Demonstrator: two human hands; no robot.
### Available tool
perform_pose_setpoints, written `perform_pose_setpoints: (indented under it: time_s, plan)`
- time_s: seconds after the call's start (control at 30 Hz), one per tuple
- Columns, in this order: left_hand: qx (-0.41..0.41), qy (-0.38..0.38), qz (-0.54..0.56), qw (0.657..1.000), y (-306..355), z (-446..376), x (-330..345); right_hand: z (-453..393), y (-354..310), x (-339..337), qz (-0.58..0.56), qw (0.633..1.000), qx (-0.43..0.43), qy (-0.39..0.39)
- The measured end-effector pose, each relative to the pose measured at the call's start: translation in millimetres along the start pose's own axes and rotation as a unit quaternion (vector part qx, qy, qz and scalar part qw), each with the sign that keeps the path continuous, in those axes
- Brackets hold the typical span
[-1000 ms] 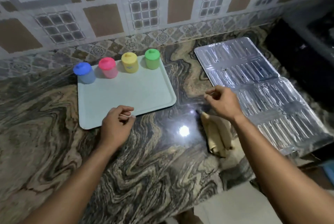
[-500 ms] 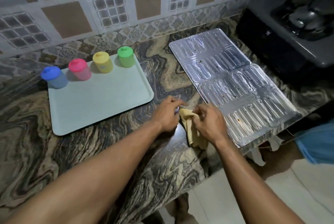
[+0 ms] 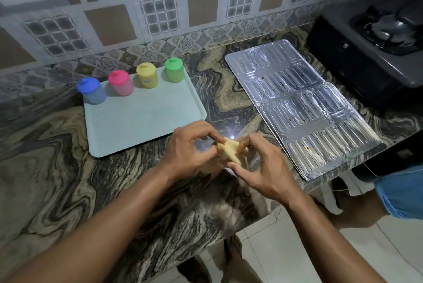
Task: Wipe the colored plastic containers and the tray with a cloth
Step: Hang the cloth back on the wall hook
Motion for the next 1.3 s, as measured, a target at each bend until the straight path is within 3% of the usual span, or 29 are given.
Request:
perform_pose_setpoints:
  time_s: [0.1,0.3,0.5,0.7,0.9,1.03,1.3]
  plan:
    - [0.020,0.045,-0.013,0.999,9,19,-34,-6,-25,7,-0.106,0.994,0.006,0.041]
    - [0.071,0.138,-0.092,0.984,19,59,-95,-30,-52,51,-0.272,0.951,0.145,0.030]
    - [0.092,0.181,-0.153,0.967,18,100,-138,-45,-90,86,-0.428,0.871,0.227,-0.077]
    - [0.072,0.206,-0.176,0.960,12,136,-162,-58,-129,105,-0.355,0.921,0.123,-0.103]
    - [0.003,0.242,-0.084,0.967,15,146,-184,-81,-160,119,-0.312,0.938,0.069,-0.135]
    - [-0.021,0.263,-0.058,0.963,21,141,-203,-91,-174,124,-0.263,0.961,0.022,-0.077]
    - [-0.056,0.376,-0.107,0.919,26,123,-248,-70,-180,139,-0.285,0.957,-0.022,-0.043]
Point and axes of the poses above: each hand's wrist, its own z-axis away from the middle knuckle, its own x-axis out of the palm, y = z × x, the point moved 3 cm from there along -z, towards the middle knuckle, and after that the axes turned 3 degrees about -x, right-handed, at the moved point
